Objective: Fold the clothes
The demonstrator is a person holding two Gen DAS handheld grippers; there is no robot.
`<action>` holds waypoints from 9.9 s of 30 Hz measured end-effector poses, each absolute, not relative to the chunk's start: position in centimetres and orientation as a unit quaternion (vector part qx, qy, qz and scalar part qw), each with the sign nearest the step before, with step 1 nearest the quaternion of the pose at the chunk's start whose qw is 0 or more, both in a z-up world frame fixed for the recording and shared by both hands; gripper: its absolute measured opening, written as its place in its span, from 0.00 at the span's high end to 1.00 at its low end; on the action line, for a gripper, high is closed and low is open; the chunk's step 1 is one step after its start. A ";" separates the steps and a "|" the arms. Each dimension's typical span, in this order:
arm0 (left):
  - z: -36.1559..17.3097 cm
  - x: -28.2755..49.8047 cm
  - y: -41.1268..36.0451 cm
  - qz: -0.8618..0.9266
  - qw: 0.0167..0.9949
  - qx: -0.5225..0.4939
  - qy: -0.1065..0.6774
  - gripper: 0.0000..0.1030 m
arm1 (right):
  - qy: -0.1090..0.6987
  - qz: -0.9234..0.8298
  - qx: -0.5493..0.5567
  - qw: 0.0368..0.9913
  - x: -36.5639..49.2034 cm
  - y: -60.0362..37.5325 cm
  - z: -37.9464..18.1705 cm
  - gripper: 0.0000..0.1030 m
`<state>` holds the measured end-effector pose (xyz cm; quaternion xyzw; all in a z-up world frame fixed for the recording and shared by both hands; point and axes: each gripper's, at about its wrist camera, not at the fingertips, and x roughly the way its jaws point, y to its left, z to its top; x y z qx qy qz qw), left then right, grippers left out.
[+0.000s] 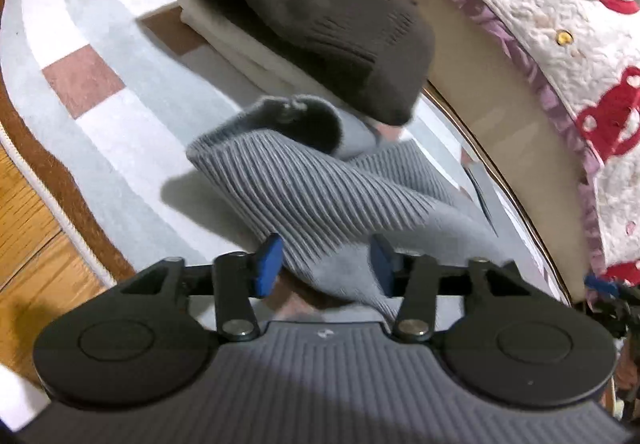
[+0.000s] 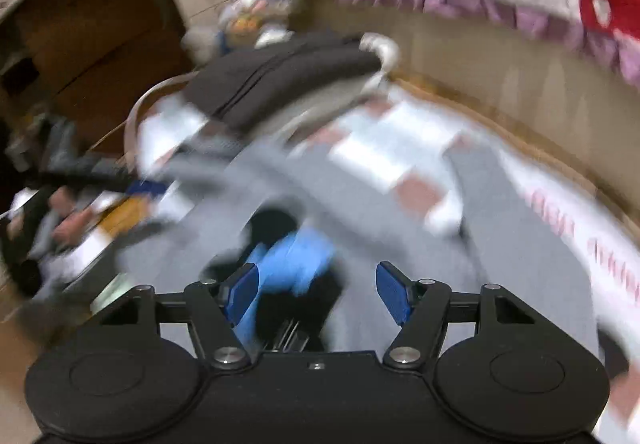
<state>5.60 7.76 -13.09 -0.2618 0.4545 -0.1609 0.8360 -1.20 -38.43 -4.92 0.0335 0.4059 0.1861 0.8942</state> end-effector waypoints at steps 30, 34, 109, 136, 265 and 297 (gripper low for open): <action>-12.7 5.5 -1.3 -0.191 0.931 0.004 0.312 0.95 | 0.343 0.122 0.063 0.929 3.3 -38.4 -11.4 0.90; -9.0 4.0 -3.2 -0.212 0.941 0.003 0.263 0.95 | 0.300 0.082 0.050 0.949 -0.7 -40.2 -8.4 0.90; -12.9 3.0 -14.9 -0.338 0.808 0.118 0.468 0.53 | 0.435 -0.255 0.329 0.798 -24.5 -68.0 -12.7 0.45; -14.3 1.9 -18.6 -0.376 0.779 0.147 0.479 0.39 | 0.513 -0.085 -0.007 0.854 -7.1 -65.8 -18.0 0.80; -11.1 -3.2 -10.3 -0.422 0.773 -0.020 0.473 0.47 | 0.572 -0.086 0.344 0.740 -16.6 -54.3 -13.3 0.43; -13.8 2.2 -10.9 -0.348 0.777 -0.062 0.521 0.94 | 0.528 0.178 -0.147 0.817 -14.9 -28.8 -16.7 0.47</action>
